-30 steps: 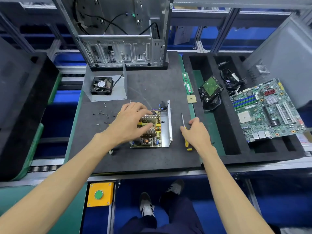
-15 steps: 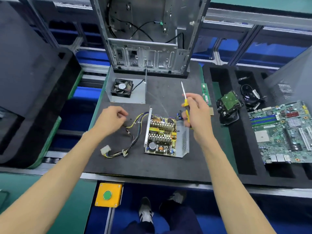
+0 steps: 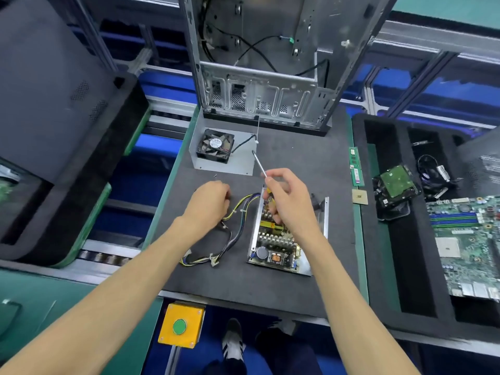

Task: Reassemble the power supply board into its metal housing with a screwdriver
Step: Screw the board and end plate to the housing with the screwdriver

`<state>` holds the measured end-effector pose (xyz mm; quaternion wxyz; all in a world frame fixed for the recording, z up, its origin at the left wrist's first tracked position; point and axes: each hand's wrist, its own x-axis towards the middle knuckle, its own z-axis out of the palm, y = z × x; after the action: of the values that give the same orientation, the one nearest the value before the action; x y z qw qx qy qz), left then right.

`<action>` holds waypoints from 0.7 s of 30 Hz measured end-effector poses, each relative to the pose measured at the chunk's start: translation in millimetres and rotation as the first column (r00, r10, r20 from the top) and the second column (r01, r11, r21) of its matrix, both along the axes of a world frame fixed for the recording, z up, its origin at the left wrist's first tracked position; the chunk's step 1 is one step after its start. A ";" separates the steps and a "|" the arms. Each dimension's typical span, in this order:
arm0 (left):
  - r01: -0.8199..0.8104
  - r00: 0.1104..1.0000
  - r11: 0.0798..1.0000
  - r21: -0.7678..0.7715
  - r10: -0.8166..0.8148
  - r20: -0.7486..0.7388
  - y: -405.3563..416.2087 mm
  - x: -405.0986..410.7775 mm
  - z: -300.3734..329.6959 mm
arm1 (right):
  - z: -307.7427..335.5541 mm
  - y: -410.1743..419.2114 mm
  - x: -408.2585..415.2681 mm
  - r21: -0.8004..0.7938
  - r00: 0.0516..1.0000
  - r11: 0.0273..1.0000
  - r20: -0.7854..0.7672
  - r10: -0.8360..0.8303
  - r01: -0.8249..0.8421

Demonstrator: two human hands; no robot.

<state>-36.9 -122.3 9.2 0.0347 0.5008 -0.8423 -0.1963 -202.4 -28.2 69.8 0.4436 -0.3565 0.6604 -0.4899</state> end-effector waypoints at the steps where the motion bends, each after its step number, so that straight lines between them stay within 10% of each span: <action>1: 0.014 1.000 1.000 -0.013 -0.013 0.023 -0.5 -0.4 -1.9 | 0.1 -0.9 -0.8 -0.006 1.000 1.000 -0.003 0.001 -0.001; 5: 0.046 0.996 0.999 -0.027 -0.044 0.074 -3.1 -1.8 -1.7 | 1.5 -2.5 -3.0 -0.018 1.000 1.000 0.008 -0.001 0.002; 9: -0.174 0.959 0.981 0.091 0.189 -0.211 -6.2 -3.8 16.3 | 4.6 -1.4 -5.6 -0.038 1.000 0.999 0.013 0.006 -0.005; 15: -0.106 0.547 0.856 0.506 0.475 -0.689 -8.5 -19.2 70.8 | 7.1 4.3 -5.7 -0.052 0.999 0.998 0.031 0.026 -0.024; 21: 0.186 0.229 0.669 0.719 0.682 -0.694 -1.0 -26.7 90.7 | 11.8 21.4 -8.5 -0.094 0.999 0.995 0.038 0.032 -0.028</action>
<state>-63.7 -123.3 100.0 0.3771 0.3942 -0.4023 -0.7352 -211.0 -6.8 81.5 0.4467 -0.3772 0.6223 -0.5205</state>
